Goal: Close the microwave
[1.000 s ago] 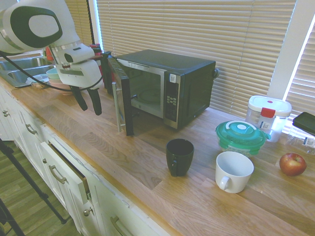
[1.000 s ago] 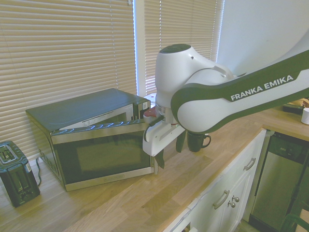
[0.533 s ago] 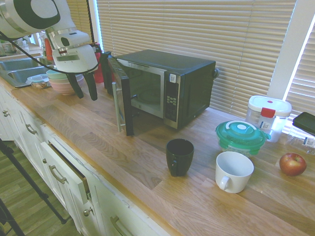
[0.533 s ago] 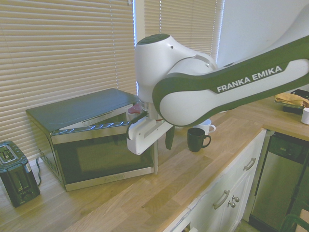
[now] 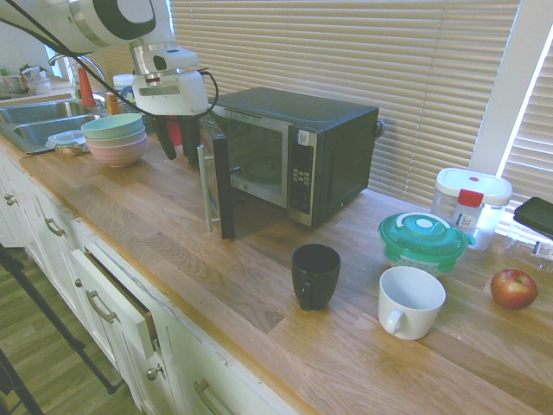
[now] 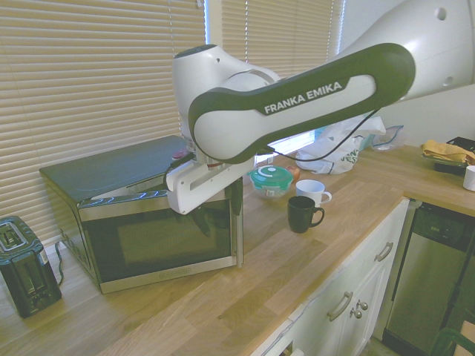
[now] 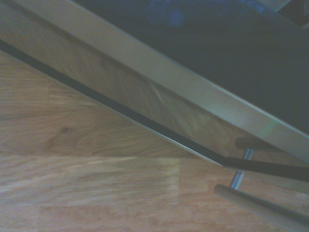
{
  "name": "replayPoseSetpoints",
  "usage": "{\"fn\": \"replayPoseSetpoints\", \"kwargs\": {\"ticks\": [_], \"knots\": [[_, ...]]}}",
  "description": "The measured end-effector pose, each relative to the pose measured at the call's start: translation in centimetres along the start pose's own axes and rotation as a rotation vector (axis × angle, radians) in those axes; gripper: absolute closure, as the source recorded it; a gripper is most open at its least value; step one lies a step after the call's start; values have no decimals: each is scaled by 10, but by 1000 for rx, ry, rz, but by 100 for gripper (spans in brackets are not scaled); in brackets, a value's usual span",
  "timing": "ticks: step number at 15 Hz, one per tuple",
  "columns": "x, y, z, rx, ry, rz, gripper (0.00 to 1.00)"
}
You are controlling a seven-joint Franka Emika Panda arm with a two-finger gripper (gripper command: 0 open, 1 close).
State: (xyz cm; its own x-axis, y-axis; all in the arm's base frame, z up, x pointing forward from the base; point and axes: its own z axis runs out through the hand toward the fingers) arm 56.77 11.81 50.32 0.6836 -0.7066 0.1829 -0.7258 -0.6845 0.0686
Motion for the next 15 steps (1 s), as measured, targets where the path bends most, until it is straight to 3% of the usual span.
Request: {"fn": "replayPoseSetpoints", "kwargs": {"ticks": [8, 15], "knots": [[92, -48, 22, 33, -24, 6, 0], [125, -72, 19, 134, 17, -22, 0]]}}
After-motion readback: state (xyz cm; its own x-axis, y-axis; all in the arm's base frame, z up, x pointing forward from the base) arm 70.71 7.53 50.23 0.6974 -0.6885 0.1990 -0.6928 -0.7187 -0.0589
